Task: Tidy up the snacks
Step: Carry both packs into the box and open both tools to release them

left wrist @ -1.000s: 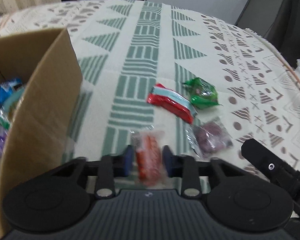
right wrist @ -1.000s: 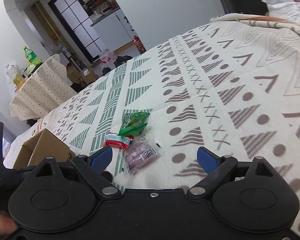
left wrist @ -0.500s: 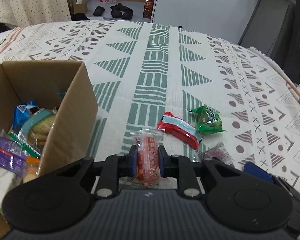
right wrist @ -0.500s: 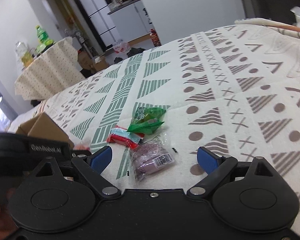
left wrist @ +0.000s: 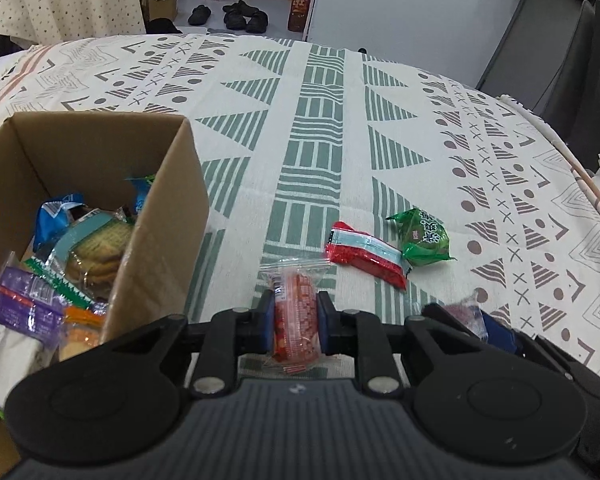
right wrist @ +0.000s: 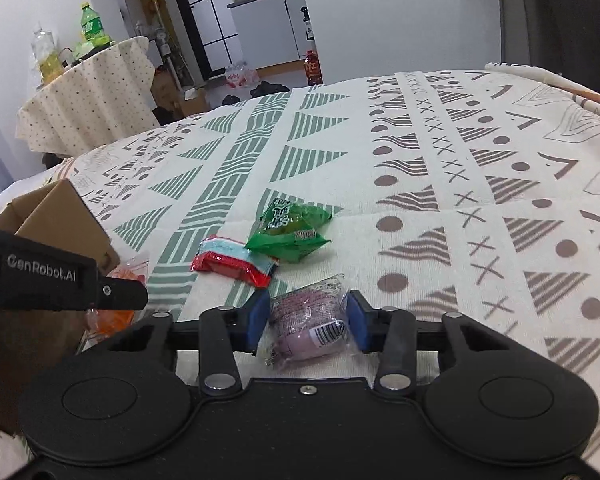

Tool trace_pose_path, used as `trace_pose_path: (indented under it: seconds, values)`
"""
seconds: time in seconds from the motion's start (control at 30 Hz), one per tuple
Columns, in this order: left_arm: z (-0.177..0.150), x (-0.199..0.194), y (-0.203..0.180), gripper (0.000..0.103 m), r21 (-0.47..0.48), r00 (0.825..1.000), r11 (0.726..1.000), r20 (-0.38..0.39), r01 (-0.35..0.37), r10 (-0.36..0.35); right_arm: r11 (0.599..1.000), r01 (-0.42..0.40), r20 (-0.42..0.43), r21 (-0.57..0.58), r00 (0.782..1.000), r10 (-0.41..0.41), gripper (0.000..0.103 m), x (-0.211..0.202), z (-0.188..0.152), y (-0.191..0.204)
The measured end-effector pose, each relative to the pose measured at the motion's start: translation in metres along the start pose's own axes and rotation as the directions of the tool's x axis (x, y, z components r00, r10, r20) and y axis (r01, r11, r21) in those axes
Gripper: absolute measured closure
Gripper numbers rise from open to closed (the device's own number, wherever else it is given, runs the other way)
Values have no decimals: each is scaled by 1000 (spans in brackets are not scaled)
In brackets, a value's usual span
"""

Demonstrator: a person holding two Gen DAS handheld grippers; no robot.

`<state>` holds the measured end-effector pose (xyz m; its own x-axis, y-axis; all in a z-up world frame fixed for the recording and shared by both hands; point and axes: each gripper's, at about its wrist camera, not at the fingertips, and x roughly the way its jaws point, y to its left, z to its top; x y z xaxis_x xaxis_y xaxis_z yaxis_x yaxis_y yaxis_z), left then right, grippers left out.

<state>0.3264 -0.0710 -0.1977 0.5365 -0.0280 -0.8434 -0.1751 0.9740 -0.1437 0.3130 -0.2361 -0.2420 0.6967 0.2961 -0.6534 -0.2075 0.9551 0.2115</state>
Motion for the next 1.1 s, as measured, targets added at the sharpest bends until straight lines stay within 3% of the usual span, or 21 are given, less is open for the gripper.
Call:
trace_pose_path:
  seconds: [0.6, 1.1]
  values:
    - [3, -73, 14, 83, -26, 991, 996, 114, 80, -76, 997, 7, 86, 76, 996, -14, 65, -84, 8, 13]
    - [13, -116, 50, 83, -85, 975, 989, 197, 123, -105, 993, -44, 184, 114, 983, 23, 65, -126, 41, 53]
